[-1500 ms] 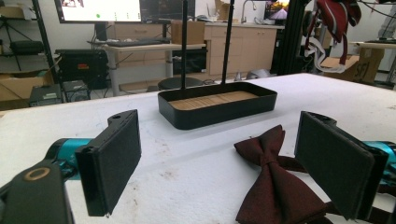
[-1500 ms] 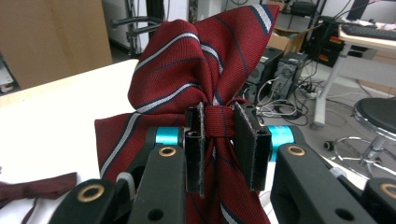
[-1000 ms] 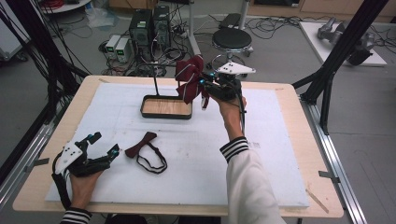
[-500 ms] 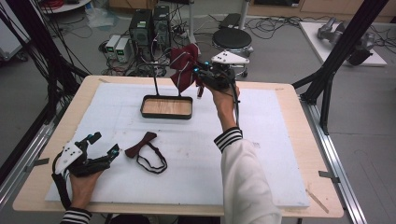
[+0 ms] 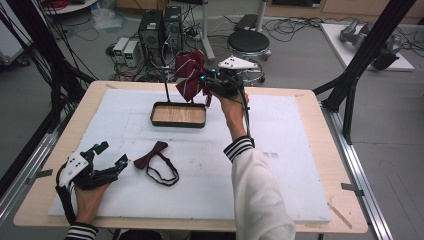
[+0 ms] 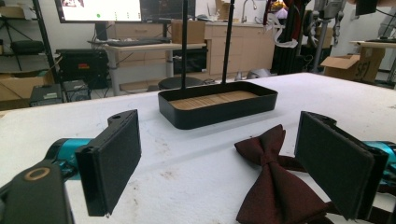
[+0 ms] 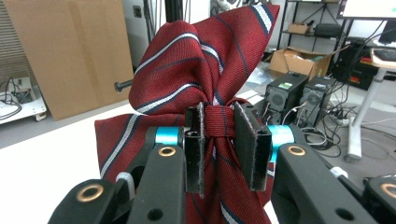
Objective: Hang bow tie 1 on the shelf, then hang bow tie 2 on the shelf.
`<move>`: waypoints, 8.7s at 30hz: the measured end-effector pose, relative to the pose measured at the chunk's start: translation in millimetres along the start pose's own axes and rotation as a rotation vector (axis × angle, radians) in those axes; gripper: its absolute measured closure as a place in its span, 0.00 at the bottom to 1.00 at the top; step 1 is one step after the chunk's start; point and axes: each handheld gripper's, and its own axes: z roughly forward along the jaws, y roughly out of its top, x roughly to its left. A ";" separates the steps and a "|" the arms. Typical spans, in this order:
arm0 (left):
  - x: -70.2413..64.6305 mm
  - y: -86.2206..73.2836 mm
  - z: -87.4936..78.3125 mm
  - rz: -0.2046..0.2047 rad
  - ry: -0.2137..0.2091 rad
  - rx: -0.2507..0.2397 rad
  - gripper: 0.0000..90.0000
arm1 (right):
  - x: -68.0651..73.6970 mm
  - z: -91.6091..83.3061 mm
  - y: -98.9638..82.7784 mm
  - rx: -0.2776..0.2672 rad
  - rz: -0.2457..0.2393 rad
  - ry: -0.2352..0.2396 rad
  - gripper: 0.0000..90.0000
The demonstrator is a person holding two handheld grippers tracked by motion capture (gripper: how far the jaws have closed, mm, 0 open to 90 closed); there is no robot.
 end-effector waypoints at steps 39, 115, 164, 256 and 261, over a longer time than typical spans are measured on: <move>-0.4 0.0 -0.2 0.007 0.003 0.000 0.17 | 9.3 21.6 -27.3 0.250 0.082 0.069 0.82; -2.2 -0.7 -2.4 0.012 0.022 -0.022 0.17 | 15.0 -144.7 -67.6 -0.003 0.041 0.050 0.12; 1.6 0.5 -1.1 -0.018 0.010 -0.006 0.16 | 40.7 -225.2 -169.8 -0.145 0.067 -0.085 0.12; -22.0 53.7 111.5 0.116 -0.305 1.054 0.83 | 38.9 -231.1 -217.4 -0.229 0.041 -0.112 0.12; -21.1 57.5 108.5 0.120 -0.300 1.019 0.84 | 39.4 -231.2 -217.4 -0.228 0.039 -0.115 0.12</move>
